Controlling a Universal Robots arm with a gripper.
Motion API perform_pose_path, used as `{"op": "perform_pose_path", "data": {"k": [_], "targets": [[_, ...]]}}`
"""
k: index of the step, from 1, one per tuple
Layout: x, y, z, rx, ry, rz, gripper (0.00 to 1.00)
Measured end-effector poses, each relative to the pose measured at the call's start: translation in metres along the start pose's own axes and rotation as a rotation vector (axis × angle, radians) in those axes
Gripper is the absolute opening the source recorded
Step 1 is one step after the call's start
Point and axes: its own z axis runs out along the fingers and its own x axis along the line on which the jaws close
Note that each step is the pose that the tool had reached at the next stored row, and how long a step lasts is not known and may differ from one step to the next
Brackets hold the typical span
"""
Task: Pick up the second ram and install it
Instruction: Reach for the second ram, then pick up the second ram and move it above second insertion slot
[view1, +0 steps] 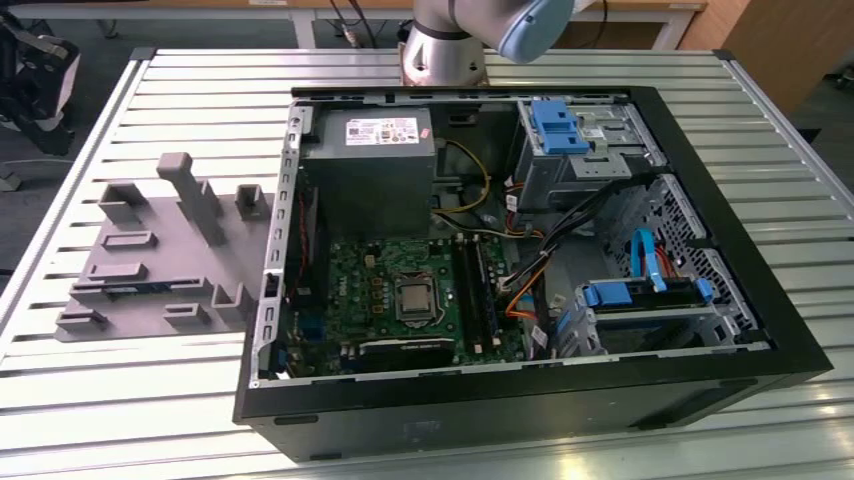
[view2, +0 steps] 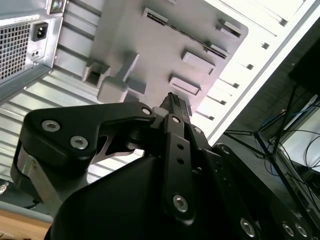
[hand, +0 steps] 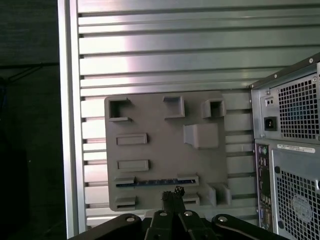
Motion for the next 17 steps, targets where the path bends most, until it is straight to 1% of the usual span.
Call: {"op": "perform_pose_path", "data": {"k": [2, 3, 17], "targets": [[0.0066, -0.0005, 0.0002, 0.0001, 0.0001, 0.0, 0.11], [0.0077, -0.0006, 0.0002, 0.0, 0.0, 0.0, 0.11], [0.0083, -0.0006, 0.0002, 0.0, 0.0, -0.001, 0.11]]}}
